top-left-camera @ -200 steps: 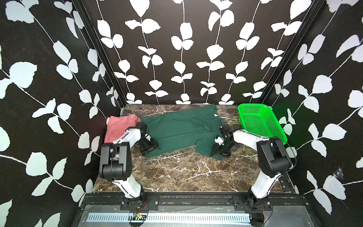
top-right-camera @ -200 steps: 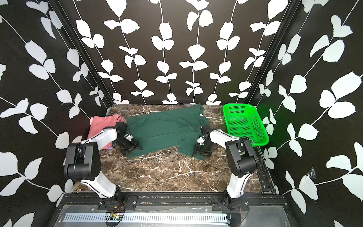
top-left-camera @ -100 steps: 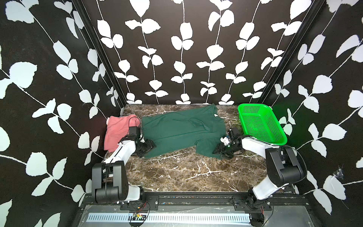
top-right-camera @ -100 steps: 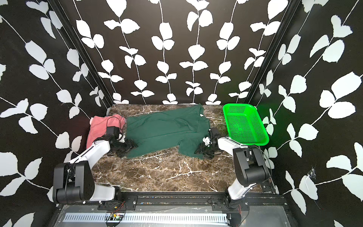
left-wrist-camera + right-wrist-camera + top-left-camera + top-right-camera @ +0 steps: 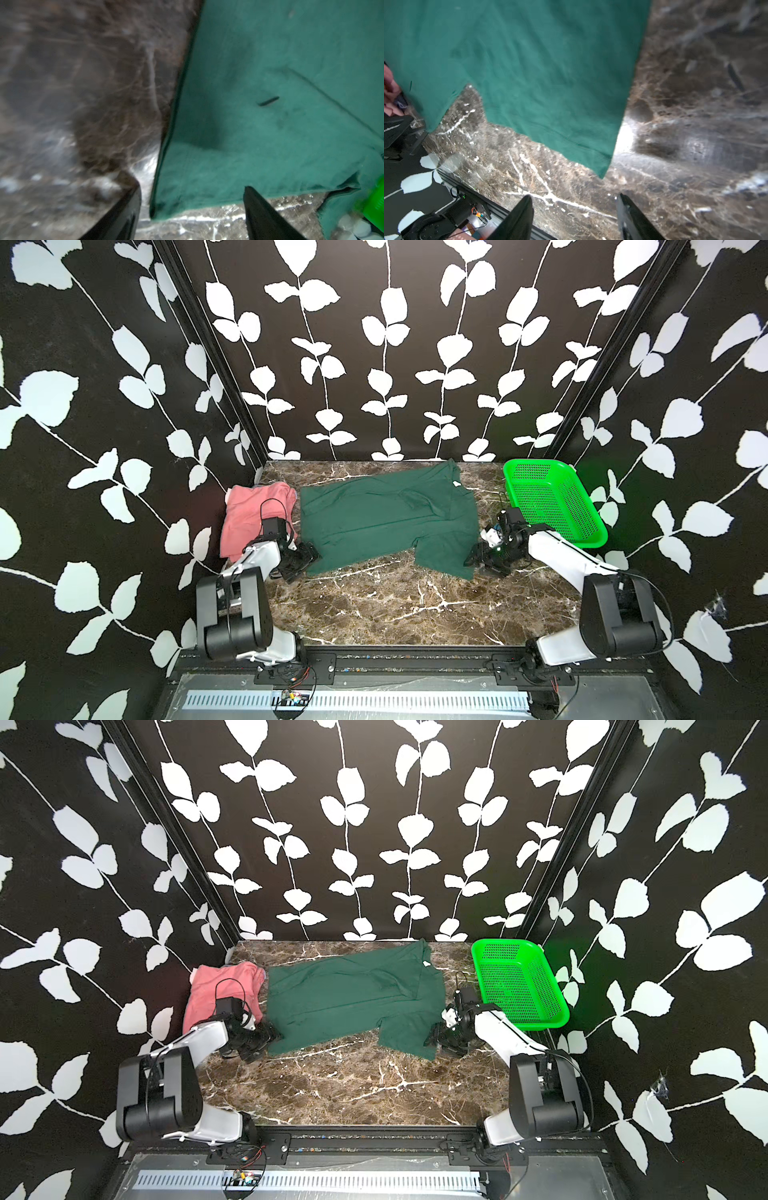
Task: Fold and stack t-shirts
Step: Fold the T-shirt.
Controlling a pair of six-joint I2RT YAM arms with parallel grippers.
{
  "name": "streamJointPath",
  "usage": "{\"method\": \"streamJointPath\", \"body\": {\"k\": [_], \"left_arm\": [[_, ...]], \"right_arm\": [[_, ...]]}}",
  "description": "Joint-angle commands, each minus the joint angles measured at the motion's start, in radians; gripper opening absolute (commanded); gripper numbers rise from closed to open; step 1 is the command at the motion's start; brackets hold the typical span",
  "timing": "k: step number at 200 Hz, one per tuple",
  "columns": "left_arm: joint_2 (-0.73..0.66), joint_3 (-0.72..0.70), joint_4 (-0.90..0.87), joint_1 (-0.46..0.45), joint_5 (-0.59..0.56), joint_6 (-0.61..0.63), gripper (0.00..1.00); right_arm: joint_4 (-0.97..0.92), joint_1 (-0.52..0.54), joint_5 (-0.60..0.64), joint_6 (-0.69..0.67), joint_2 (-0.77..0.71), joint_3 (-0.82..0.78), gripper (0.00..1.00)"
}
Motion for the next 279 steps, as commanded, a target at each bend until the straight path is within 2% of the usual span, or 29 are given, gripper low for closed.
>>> {"method": "streamJointPath", "body": {"k": [1,32,69,105,128,140,150,159,164,168,170,216,279], "left_arm": [[0.066,-0.011,0.052,0.003,0.048,-0.011,0.79],[0.066,-0.005,0.025,0.002,0.042,-0.014,0.77],[0.050,-0.004,-0.006,0.002,0.039,-0.002,0.69],[0.061,0.002,0.007,0.003,0.058,-0.013,0.63],[0.068,0.015,0.005,0.003,0.061,-0.013,0.62],[0.071,0.020,0.003,0.004,0.064,-0.008,0.59],[0.070,0.021,0.004,0.002,0.067,-0.008,0.47],[0.070,0.022,0.003,0.002,0.067,-0.008,0.26],[0.068,0.020,0.001,0.002,0.067,-0.008,0.11],[0.067,0.020,-0.001,0.002,0.066,-0.009,0.01],[0.067,0.019,-0.002,0.002,0.066,-0.010,0.00],[0.026,0.038,-0.096,0.001,0.039,0.008,0.00],[-0.052,0.239,-0.413,0.003,0.111,0.026,0.00]], "right_arm": [[0.040,-0.005,-0.012,-0.005,0.040,-0.049,0.64],[0.066,-0.006,-0.007,-0.010,0.082,-0.080,0.63],[0.130,-0.007,-0.014,0.011,0.095,-0.131,0.60],[0.183,-0.006,-0.034,0.011,0.161,-0.114,0.57],[0.190,-0.007,-0.025,0.003,0.192,-0.079,0.48],[0.186,-0.006,-0.031,0.000,0.206,-0.056,0.32],[0.177,-0.007,-0.031,-0.003,0.211,-0.042,0.18],[0.163,-0.007,-0.028,-0.010,0.210,-0.031,0.06],[0.154,-0.006,-0.024,-0.015,0.208,-0.025,0.00],[0.145,-0.006,-0.022,-0.018,0.207,-0.021,0.00],[0.139,-0.006,-0.021,-0.021,0.206,-0.019,0.00],[-0.001,-0.006,0.003,-0.064,0.168,0.035,0.00],[-0.290,-0.006,0.021,-0.102,-0.026,0.142,0.00]]}}
